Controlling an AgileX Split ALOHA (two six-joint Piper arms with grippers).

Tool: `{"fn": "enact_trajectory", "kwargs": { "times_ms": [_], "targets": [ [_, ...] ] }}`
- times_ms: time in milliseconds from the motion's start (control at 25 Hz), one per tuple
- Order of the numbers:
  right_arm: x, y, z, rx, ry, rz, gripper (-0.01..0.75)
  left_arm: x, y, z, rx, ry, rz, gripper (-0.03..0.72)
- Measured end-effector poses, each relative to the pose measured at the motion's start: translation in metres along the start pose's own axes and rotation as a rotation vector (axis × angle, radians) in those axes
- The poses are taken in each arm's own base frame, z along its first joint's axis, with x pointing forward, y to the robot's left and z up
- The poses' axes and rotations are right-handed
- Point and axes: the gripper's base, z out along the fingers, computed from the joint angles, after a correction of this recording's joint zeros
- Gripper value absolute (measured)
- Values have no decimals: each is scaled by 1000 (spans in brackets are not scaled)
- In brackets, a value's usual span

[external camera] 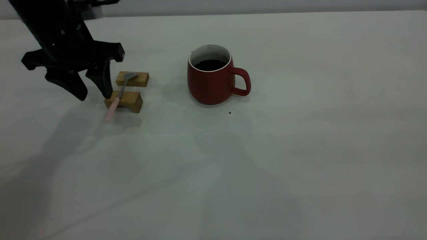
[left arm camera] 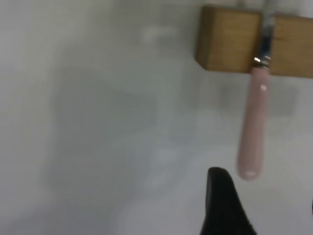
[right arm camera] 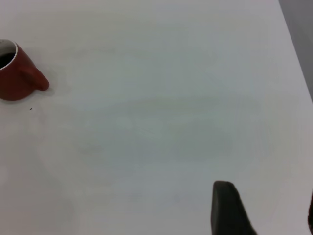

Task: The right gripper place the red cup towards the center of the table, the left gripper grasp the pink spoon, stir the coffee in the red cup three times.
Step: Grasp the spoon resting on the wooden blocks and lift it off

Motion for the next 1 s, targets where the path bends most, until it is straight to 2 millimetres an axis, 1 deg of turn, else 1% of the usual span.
{"fn": "enact_trajectory", "kwargs": {
  "times_ms": [160,320,640,1000],
  "targets": [
    [0,0,0,0,0,0,429,-4,2,5,-25,-13,-5,500],
    [0,0,0,0,0,0,429,-5,2,17,-29,4,-9,500],
    [0,0,0,0,0,0,429,-8,-11,29,-29,16,22,500],
    [0,0,0,0,0,0,429,-2,-9,51,-37,71,14,500]
  ]
}}
